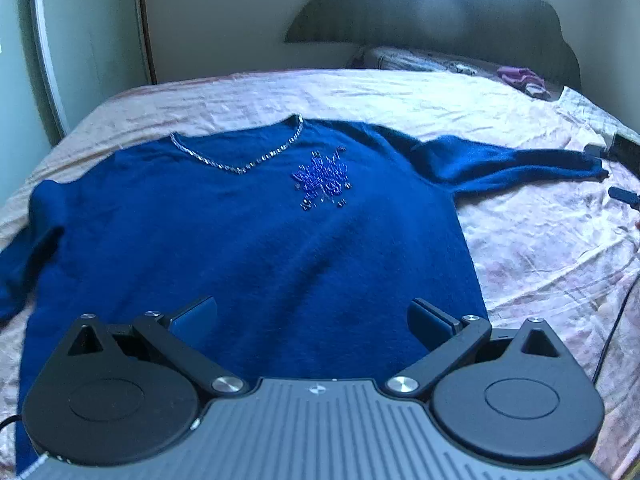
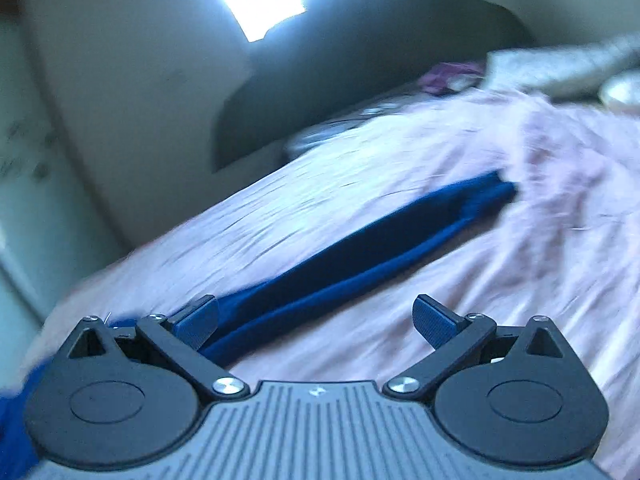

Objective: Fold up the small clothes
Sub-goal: 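Grasp the sweater's sleeve cuff with the right gripper, then carry the held sleeve across the sweater body toward the neckline with the right gripper, then open the right gripper to release the sleeve onto the sweater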

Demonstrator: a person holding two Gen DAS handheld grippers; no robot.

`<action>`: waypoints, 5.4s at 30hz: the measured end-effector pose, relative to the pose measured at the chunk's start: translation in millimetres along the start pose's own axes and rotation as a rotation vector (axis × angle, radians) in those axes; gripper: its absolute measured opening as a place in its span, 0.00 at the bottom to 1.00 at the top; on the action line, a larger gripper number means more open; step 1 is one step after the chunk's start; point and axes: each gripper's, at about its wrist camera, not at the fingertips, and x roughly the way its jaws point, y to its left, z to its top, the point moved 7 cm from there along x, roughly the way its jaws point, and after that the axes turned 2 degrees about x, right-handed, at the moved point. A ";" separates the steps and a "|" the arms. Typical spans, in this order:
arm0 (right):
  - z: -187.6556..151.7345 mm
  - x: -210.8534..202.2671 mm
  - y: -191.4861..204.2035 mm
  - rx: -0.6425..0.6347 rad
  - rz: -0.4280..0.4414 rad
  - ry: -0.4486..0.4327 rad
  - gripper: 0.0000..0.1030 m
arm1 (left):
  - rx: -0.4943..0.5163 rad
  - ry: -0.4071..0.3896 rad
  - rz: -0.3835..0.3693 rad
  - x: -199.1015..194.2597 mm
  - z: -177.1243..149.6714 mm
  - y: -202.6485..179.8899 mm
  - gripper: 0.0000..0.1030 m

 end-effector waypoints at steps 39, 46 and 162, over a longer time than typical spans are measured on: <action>44.0 59.4 18.2 0.368 0.307 -0.067 0.05 | -0.036 0.067 0.056 39.1 14.4 16.6 1.00; 5.5 65.3 94.1 0.234 0.366 0.031 0.05 | -0.100 0.029 0.124 34.1 23.0 50.7 1.00; -286.9 85.7 520.4 -0.843 0.635 0.393 0.58 | -0.247 -0.061 0.341 -47.9 -26.2 149.9 1.00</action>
